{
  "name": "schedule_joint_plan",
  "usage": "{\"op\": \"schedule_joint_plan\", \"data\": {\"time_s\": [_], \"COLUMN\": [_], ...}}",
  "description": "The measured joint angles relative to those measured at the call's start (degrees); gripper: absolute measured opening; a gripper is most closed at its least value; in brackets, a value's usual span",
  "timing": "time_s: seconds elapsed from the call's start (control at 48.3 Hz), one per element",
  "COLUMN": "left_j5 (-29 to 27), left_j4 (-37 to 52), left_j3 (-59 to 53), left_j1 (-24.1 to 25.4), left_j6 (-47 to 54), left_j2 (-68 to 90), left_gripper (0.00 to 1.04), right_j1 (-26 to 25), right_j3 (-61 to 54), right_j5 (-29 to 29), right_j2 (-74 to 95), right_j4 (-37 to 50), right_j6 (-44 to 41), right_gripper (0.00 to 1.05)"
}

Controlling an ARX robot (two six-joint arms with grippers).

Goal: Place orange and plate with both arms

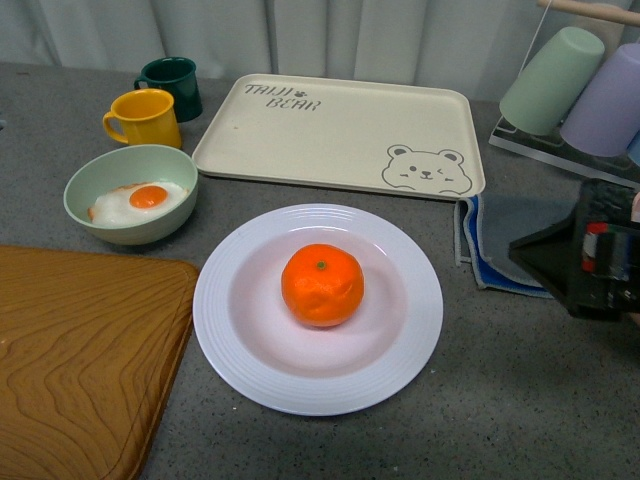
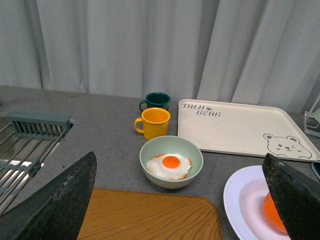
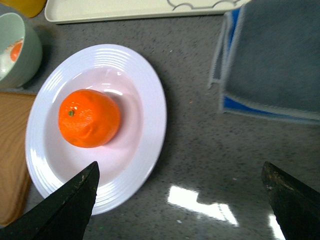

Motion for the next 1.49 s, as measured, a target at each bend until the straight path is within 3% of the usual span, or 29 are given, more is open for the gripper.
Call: {"op": "schedule_joint_plan", "data": {"time_s": [0.228,0.352,0.58,1.491], "left_j5": [0.0,0.0,0.0,0.0], "left_j4": [0.0,0.0,0.0,0.0], "left_j3": [0.0,0.0,0.0,0.0], "left_j1": [0.0,0.0,0.0,0.0], "left_j6": [0.0,0.0,0.0,0.0], "left_j2": [0.0,0.0,0.0,0.0], "left_gripper": [0.98,0.98,0.98,0.98], "right_j1": [-1.7,-2.2,-2.4,-0.9], "right_j3": [5.3,8.2,13.0,26.3], "right_j5": [-12.9,-18.0,-21.3,-29.8], "right_j2": [12.9,19.0,25.9,40.6], "right_j4": [1.2,1.5,-0.4,2.8], "right_j6": [9.5,10.6,10.6,28.4], "right_gripper": [0.95,0.95,0.95,0.95]}}
